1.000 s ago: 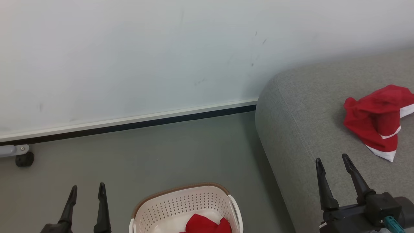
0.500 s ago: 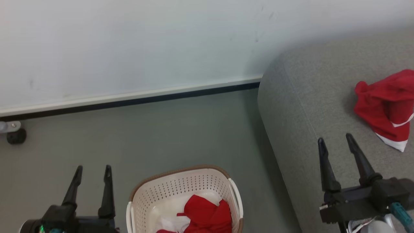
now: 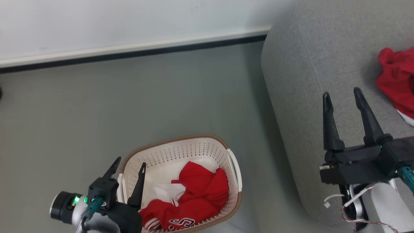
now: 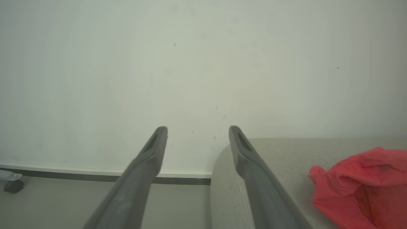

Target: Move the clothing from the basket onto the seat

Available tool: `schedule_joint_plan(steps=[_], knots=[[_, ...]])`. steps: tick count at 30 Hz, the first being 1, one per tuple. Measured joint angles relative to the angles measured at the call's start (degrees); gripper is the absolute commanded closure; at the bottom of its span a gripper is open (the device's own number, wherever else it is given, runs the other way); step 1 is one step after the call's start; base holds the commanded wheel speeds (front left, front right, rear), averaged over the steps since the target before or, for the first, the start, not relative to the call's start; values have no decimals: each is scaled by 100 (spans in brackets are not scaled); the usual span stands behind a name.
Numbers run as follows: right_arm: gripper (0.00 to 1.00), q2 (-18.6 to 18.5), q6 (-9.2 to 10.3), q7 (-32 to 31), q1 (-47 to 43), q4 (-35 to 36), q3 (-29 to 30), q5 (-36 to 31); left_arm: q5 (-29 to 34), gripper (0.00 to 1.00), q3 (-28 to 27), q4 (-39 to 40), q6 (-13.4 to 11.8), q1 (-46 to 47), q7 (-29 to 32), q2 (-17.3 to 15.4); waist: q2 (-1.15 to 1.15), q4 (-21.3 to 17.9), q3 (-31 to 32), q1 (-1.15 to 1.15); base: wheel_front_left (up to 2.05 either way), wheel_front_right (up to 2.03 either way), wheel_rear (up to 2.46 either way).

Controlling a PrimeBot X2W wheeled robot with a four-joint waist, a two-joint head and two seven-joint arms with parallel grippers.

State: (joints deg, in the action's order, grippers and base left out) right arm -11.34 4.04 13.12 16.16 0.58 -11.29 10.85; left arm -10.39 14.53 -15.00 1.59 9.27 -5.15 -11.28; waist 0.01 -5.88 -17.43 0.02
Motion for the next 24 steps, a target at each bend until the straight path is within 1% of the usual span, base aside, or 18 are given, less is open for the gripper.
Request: schedule_joint_plan(steps=[7, 12, 15, 20, 24], knots=[[0, 98, 0, -51, 603, 21, -54, -31, 127, 0, 254, -615, 187, 453, 332, -26, 0, -100, -579, 0, 0, 0, 0], [0, 147, 0, -70, 990, 18, -76, -48, 168, 0, 343, -950, 246, 691, 515, -43, 0, -193, -912, 0, 0, 0, 0], [0, 248, 0, -73, 1276, 18, -105, -65, 286, 0, 417, -1170, 255, 867, 650, -85, 1, -277, -1160, 0, 0, 0, 0], [0, 414, 0, -76, 1761, 40, -208, -78, 367, 0, 523, -1465, 344, 1154, 817, -143, 1, -446, -1570, 0, 0, 0, 0], [0, 436, -10, -75, 2085, 46, -290, -91, 464, 0, 673, -1623, 402, 1417, 901, -144, 1, -593, -1900, -1, 0, 0, 0]])
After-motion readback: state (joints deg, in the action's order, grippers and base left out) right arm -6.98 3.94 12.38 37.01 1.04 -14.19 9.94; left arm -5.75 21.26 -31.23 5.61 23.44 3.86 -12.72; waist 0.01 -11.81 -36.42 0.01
